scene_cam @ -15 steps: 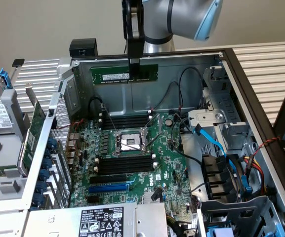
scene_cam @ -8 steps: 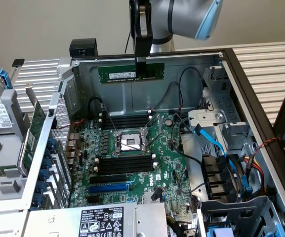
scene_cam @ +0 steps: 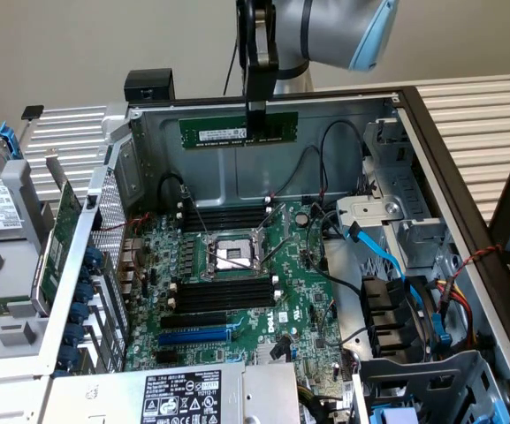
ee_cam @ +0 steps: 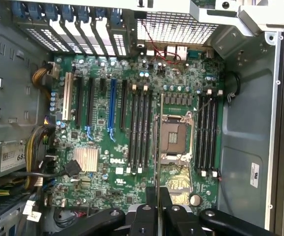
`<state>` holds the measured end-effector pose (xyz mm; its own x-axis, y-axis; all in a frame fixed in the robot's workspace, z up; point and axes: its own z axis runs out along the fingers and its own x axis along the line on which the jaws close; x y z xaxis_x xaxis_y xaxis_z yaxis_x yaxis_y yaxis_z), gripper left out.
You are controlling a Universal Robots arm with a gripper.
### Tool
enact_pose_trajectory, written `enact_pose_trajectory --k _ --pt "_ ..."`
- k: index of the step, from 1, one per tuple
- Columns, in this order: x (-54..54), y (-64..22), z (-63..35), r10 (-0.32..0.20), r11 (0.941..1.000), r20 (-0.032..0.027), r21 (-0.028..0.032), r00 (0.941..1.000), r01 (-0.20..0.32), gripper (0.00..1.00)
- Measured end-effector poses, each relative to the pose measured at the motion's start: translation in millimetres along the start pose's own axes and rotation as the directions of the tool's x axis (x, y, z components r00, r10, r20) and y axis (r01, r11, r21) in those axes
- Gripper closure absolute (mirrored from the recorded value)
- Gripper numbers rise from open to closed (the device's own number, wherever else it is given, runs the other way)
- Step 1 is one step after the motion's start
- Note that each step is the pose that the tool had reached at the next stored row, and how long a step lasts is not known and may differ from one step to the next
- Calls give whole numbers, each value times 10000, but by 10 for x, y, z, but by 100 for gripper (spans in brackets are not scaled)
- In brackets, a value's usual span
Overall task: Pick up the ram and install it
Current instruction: 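Insert the ram into the slot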
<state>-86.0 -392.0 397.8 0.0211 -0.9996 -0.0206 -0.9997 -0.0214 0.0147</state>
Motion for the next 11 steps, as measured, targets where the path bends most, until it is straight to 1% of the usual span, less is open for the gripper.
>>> enact_pose_trajectory --k 4,6,9,11 --pt "-12 27 31 24 10000 -2 0 10000 -24 86" --pt "-21 48 63 48 10000 -3 1 10000 -48 86" --pt "-41 108 117 68 10000 -7 0 10000 -68 86" --pt "-61 174 158 72 10000 -9 2 10000 -72 86"
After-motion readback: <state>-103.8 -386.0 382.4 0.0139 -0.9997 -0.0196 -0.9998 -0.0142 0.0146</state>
